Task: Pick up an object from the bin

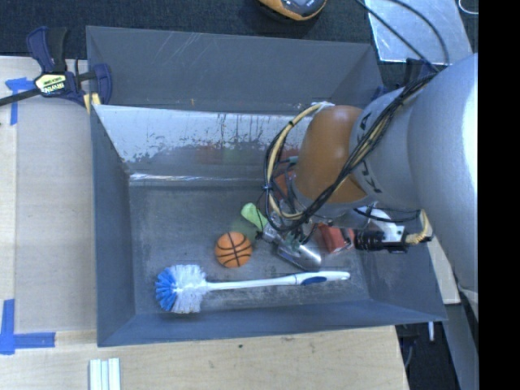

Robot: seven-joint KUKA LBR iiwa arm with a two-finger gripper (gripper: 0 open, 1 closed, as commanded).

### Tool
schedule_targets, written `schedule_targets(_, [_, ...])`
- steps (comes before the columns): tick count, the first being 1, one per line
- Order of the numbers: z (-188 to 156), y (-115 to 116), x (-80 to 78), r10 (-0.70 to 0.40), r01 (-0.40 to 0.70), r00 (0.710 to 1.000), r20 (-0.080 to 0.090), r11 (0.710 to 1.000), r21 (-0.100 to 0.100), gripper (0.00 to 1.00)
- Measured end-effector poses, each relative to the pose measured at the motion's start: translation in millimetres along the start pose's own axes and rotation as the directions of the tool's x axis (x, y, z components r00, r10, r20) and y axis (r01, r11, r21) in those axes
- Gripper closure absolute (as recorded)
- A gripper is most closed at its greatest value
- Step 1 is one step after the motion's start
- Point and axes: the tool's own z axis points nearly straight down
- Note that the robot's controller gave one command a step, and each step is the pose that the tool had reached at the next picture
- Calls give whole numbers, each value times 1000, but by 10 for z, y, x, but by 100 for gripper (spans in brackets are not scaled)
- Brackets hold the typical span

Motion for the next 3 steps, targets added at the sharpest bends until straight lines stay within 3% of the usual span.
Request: schedule_targets(3, [-272,-17,16,-2,2,1000,-6,1000,5,100])
